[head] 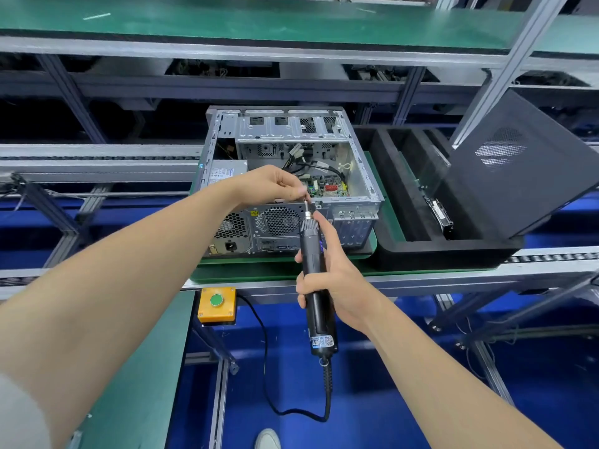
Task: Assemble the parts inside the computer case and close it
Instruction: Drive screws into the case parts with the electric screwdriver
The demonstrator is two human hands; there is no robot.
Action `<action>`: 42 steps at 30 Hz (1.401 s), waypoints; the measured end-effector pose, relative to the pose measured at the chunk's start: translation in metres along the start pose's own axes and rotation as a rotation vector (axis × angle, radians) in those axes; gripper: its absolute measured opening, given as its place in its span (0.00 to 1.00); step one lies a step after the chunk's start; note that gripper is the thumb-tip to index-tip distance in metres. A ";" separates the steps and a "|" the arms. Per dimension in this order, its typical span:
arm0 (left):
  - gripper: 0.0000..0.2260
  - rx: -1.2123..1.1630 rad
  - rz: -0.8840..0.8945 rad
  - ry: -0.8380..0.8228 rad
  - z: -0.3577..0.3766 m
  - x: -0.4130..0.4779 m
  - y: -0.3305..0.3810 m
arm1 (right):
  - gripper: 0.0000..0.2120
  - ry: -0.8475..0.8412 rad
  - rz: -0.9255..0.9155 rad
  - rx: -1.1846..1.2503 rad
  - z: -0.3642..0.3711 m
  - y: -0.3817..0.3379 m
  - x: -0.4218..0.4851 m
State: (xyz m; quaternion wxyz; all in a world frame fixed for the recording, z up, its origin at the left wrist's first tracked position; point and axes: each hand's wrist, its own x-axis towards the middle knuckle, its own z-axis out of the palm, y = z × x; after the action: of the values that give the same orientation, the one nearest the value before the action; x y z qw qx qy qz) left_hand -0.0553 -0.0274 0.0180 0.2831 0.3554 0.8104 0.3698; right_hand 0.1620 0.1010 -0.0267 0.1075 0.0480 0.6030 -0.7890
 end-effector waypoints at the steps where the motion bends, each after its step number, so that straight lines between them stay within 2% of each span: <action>1: 0.15 -0.011 -0.007 0.012 0.001 -0.001 0.000 | 0.56 0.004 -0.001 0.019 0.000 0.001 -0.001; 3: 0.16 -0.051 -0.014 0.041 0.002 -0.001 -0.001 | 0.55 0.006 0.002 0.053 -0.001 0.002 -0.002; 8: 0.07 -0.017 -0.023 0.042 0.001 0.000 -0.003 | 0.53 0.010 0.018 0.065 -0.001 0.005 -0.006; 19: 0.10 0.025 -0.092 0.047 -0.006 0.011 0.004 | 0.51 0.020 0.066 0.074 0.000 0.005 -0.008; 24: 0.09 0.073 -0.098 0.073 -0.006 0.010 0.001 | 0.51 0.030 0.095 0.079 0.002 0.007 -0.008; 30: 0.14 -0.012 -0.141 0.055 -0.007 0.013 -0.003 | 0.51 0.038 0.106 0.067 0.005 0.009 -0.006; 37: 0.10 -0.058 -0.160 -0.002 -0.009 0.016 -0.009 | 0.51 0.049 0.121 0.057 0.008 0.011 -0.003; 42: 0.15 -0.075 -0.185 -0.015 -0.010 0.016 -0.007 | 0.51 0.050 0.123 0.076 0.007 0.012 -0.004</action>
State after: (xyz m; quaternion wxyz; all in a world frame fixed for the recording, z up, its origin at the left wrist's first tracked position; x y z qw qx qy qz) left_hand -0.0751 -0.0222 0.0147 0.3353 0.2708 0.8232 0.3695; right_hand 0.1688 0.0920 -0.0353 0.1385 0.1086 0.5711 -0.8018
